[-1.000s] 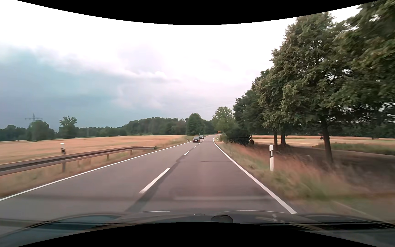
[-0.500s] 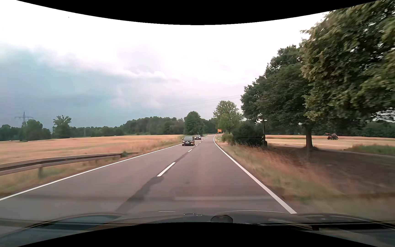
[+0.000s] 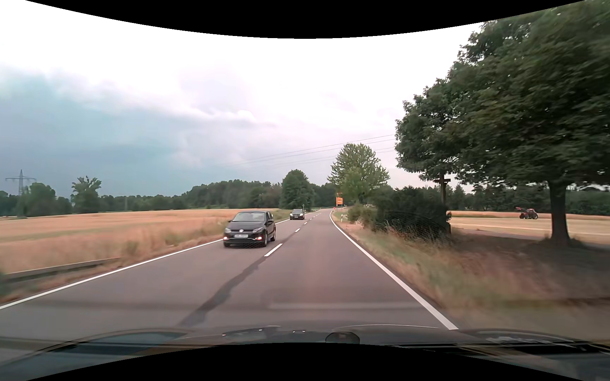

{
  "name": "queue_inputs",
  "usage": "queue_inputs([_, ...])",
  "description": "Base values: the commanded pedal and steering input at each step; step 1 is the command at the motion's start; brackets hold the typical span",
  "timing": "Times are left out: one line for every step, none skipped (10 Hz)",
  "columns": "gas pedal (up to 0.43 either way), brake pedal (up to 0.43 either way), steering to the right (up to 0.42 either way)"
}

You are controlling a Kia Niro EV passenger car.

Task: Follow the waypoints while adhering to traffic rules and regulations

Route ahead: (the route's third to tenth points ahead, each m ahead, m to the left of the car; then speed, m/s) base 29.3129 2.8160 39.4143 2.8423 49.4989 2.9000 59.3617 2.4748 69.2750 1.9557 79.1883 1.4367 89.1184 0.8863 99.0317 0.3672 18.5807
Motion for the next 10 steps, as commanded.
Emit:
queue_inputs([0.067,0.000,0.002])
queue_inputs([0.067,0.000,0.002])
queue_inputs([0.067,0.000,0.002])
queue_inputs([0.067,0.000,0.003])
queue_inputs([0.067,0.000,0.002])
queue_inputs([0.067,0.000,0.002])
queue_inputs([0.079,0.000,0.003])
queue_inputs([0.098,0.000,0.003])
queue_inputs([0.098,0.000,0.003])
queue_inputs([0.098,0.000,0.002])
